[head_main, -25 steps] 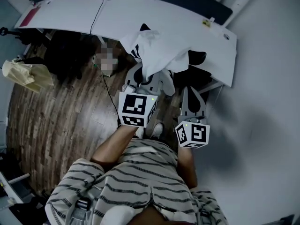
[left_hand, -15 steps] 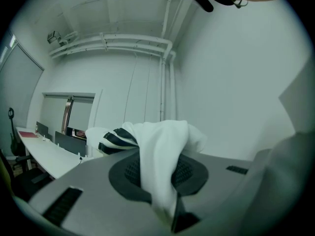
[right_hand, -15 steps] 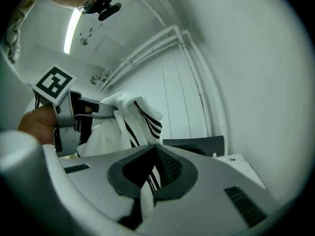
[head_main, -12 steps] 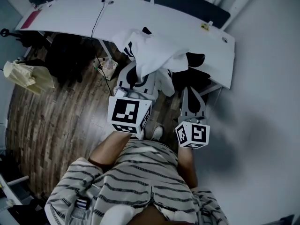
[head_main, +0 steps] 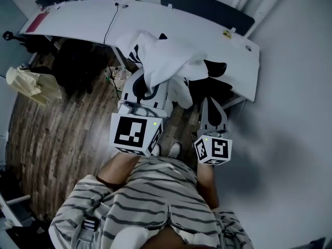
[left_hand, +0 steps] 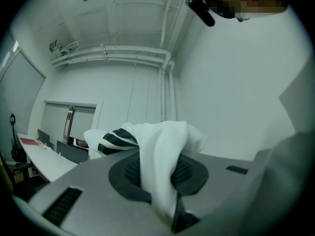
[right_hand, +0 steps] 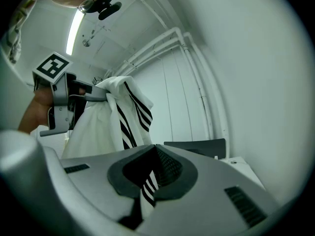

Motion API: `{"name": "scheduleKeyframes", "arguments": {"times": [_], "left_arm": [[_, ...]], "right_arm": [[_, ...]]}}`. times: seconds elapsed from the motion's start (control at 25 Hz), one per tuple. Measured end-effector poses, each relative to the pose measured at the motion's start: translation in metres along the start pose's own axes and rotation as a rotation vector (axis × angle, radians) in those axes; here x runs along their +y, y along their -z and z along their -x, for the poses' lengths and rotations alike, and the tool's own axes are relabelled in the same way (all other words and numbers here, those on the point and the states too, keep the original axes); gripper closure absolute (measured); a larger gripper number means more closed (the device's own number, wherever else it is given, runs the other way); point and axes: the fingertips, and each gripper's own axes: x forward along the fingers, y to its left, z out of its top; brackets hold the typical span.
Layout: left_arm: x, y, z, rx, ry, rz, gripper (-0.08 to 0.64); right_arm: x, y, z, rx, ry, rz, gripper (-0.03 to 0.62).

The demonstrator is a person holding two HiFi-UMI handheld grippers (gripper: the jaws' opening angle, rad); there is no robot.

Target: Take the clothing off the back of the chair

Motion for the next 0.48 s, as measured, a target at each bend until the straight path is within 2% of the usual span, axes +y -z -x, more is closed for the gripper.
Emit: {"name": "scheduleKeyframes", "arguments": {"times": [0.48], "left_arm": [[-0.001, -0.004, 0.016, 0.000, -0.037, -0.006, 0.477]], "right_arm": [[-0.010, -0.012, -0.008, -0.012, -0.016, 0.013, 0.574]]}}
